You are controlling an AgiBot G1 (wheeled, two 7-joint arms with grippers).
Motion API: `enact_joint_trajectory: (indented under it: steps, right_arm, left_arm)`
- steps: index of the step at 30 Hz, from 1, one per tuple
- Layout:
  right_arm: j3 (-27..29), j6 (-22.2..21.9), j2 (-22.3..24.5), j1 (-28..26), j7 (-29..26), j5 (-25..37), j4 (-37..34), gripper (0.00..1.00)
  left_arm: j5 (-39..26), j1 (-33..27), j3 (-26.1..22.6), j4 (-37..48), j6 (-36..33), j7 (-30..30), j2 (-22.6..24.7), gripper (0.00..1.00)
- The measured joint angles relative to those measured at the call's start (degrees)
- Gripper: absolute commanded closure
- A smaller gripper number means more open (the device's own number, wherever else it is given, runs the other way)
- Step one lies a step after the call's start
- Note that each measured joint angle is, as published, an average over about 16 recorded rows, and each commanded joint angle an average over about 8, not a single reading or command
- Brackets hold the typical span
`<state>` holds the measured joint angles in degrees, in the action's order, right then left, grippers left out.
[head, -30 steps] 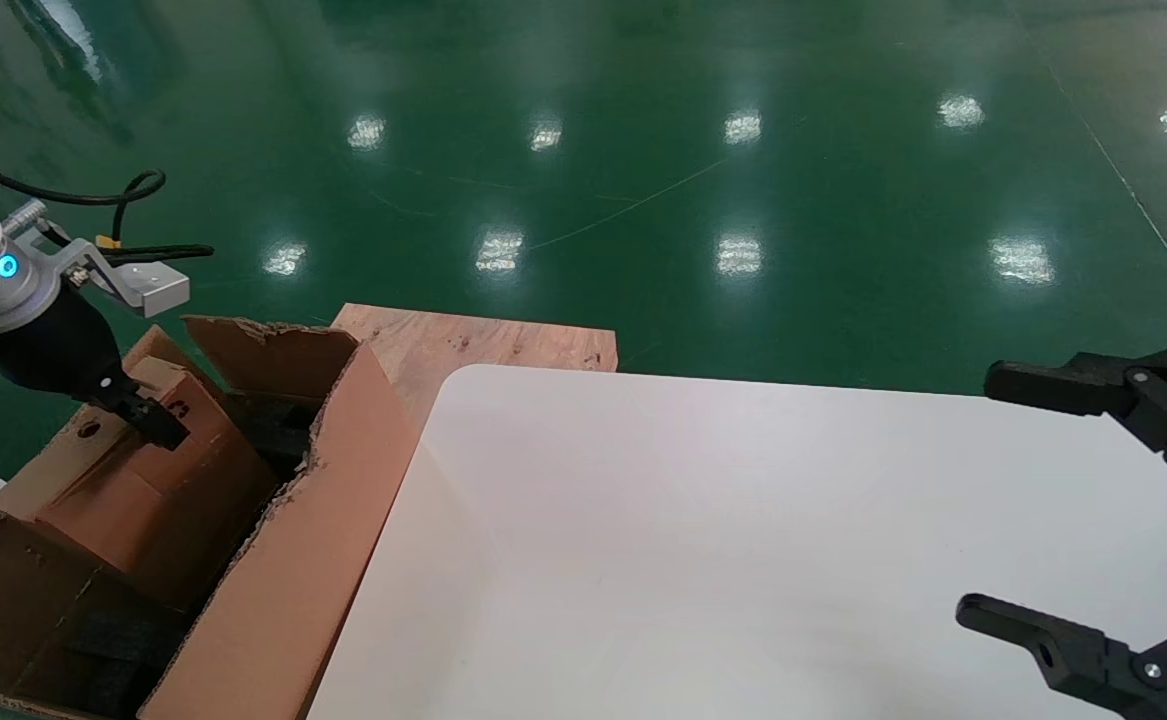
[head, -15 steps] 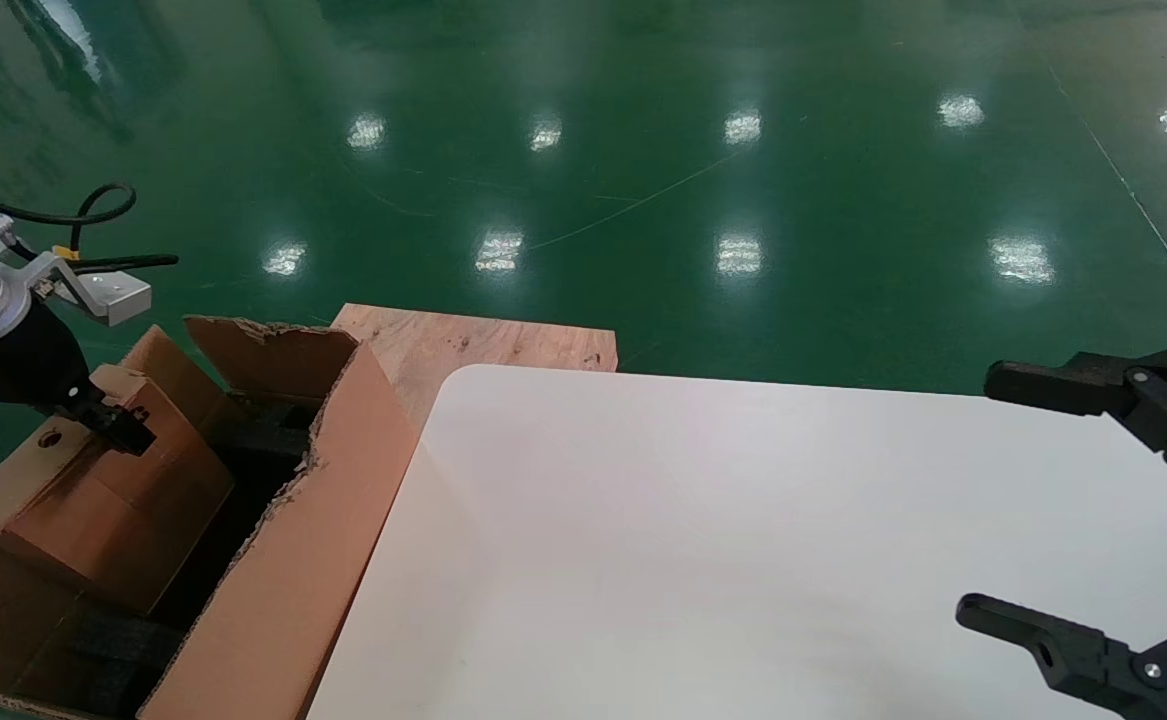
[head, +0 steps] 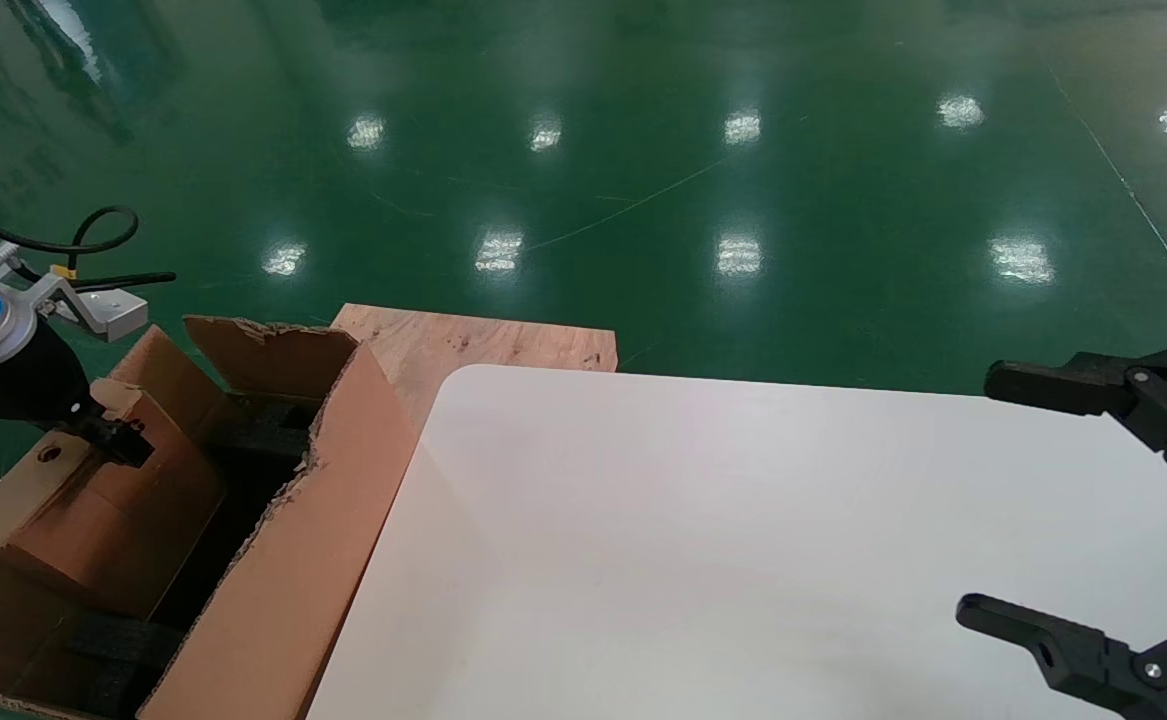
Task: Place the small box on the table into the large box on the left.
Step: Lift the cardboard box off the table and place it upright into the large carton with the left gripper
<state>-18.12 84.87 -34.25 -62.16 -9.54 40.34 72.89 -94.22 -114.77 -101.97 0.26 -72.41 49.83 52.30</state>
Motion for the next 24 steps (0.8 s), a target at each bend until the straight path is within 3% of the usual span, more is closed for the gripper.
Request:
enact_joint_trajectory:
  steps: [24]
  right_arm:
    - [0.0,0.0,0.0,0.0,0.0,0.0,0.0,0.00]
  left_arm:
    - [1.4,4.8,1.0,0.0,6.8,2.2,-2.2,1.00]
